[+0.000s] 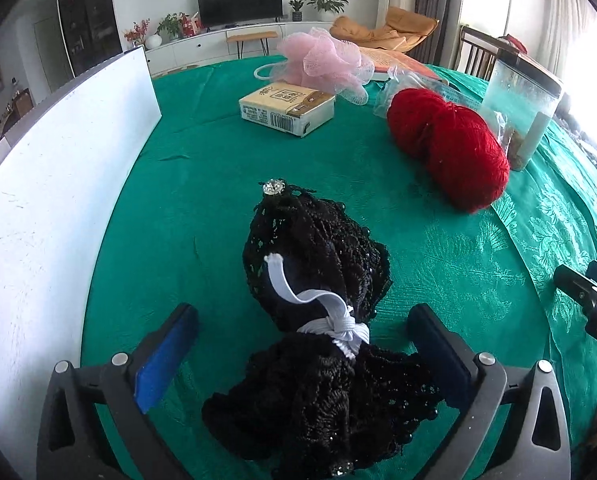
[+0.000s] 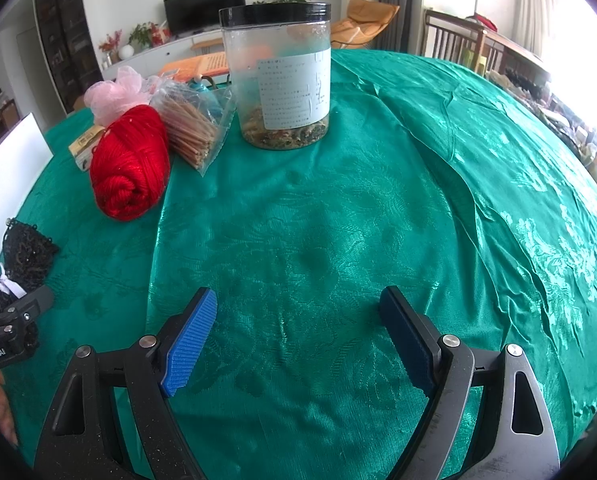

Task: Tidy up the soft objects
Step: 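Hold black knit fabric in left tool while right tool grasps red yarn ball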

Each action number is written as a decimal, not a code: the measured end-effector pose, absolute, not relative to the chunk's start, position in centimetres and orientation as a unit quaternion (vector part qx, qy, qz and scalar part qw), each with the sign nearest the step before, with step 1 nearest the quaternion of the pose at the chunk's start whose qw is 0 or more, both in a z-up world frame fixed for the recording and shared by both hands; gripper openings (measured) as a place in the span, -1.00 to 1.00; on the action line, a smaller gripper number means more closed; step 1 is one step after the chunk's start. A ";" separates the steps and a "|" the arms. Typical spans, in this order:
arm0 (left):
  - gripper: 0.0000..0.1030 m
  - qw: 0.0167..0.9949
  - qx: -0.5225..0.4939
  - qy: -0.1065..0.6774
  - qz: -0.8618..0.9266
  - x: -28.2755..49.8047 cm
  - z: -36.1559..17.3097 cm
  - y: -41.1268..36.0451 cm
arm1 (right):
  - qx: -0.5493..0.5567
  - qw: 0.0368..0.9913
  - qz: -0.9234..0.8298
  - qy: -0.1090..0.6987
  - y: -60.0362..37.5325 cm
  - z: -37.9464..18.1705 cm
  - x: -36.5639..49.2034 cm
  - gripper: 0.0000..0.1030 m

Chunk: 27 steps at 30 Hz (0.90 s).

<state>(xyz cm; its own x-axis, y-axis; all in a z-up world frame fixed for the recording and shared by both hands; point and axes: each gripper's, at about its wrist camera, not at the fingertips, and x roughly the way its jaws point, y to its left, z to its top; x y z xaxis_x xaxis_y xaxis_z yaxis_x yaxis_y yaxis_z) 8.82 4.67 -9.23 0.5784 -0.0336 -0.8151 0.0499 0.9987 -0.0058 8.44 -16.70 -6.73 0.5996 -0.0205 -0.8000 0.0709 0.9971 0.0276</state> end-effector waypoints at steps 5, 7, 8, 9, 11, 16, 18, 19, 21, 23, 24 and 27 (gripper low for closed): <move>1.00 0.888 0.009 0.459 -0.024 8.8 -9.2 4.7 | 0.028 0.894 -0.026 0.447 -16.8 -6.7 8.4 0.67; 1.00 0.888 0.009 0.459 -0.023 8.8 -9.2 4.7 | 0.029 0.894 -0.025 0.447 -16.8 -6.7 8.4 0.67; 1.00 0.888 0.009 0.459 -0.023 8.8 -9.2 4.7 | 0.029 0.894 -0.025 0.447 -16.7 -6.7 8.4 0.67; 1.00 0.888 0.009 0.459 -0.023 8.8 -9.2 4.6 | 0.029 0.894 -0.026 0.447 -16.8 -6.7 8.4 0.67; 1.00 0.888 0.009 0.459 -0.023 8.8 -9.2 4.6 | 0.029 0.894 -0.025 0.447 -16.7 -6.7 8.4 0.67; 1.00 0.888 0.009 0.458 -0.023 8.8 -9.2 4.7 | 0.024 0.893 -0.026 0.448 -16.6 -6.8 8.5 0.68; 1.00 0.888 0.008 0.458 -0.023 8.8 -9.2 4.6 | 0.018 0.892 -0.024 0.450 -16.4 -6.8 8.6 0.72; 1.00 0.888 0.008 0.458 -0.023 8.9 -9.3 4.7 | 0.021 0.889 -0.022 0.456 -16.4 -6.7 8.8 0.72; 1.00 0.888 0.008 0.458 -0.022 8.8 -9.0 4.6 | 0.084 0.894 0.016 0.440 -16.8 -5.4 9.1 0.71; 1.00 0.888 0.008 0.458 -0.022 8.8 -9.1 4.6 | 0.121 0.905 0.065 0.403 -16.0 -3.3 10.0 0.71; 1.00 0.888 0.008 0.458 -0.022 8.8 -9.1 4.6 | 0.108 0.909 0.080 0.396 -14.7 -2.4 11.0 0.71; 1.00 0.888 0.008 0.458 -0.022 8.8 -9.0 4.6 | 0.037 0.902 0.121 0.414 -9.6 -1.5 15.1 0.70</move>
